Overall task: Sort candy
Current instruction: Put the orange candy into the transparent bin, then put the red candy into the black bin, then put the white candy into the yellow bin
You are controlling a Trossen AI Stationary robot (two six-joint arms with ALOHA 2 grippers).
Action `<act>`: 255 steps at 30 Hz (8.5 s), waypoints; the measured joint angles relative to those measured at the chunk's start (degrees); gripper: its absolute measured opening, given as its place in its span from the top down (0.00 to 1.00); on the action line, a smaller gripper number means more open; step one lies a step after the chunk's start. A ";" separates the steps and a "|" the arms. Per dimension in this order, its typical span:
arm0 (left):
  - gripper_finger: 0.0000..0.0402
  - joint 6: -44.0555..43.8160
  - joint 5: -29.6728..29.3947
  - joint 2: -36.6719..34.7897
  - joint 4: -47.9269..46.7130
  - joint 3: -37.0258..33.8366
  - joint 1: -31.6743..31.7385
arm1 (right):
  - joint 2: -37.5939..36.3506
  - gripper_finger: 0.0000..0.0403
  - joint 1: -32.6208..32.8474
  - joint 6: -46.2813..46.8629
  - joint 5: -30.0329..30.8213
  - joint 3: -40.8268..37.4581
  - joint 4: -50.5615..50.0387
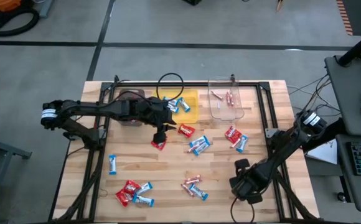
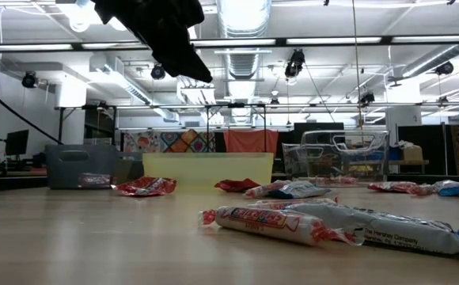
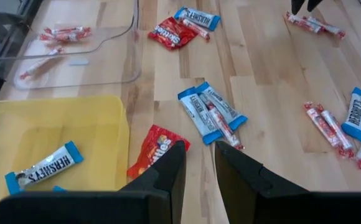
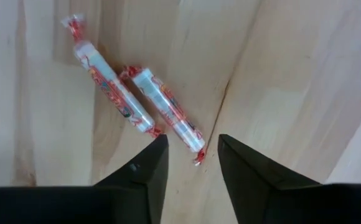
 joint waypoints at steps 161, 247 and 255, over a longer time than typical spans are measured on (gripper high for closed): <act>0.76 -31.21 -25.25 6.61 15.22 -28.60 -14.93 | -24.01 0.67 -40.13 -9.77 21.06 -1.79 18.97; 0.73 -8.49 -4.51 -24.23 -1.38 -13.94 16.43 | -17.00 0.68 -36.66 13.44 6.21 -1.95 19.17; 0.73 -6.63 -4.51 -25.77 8.56 -15.80 7.46 | -8.30 0.68 -33.40 25.58 -5.28 -1.35 18.49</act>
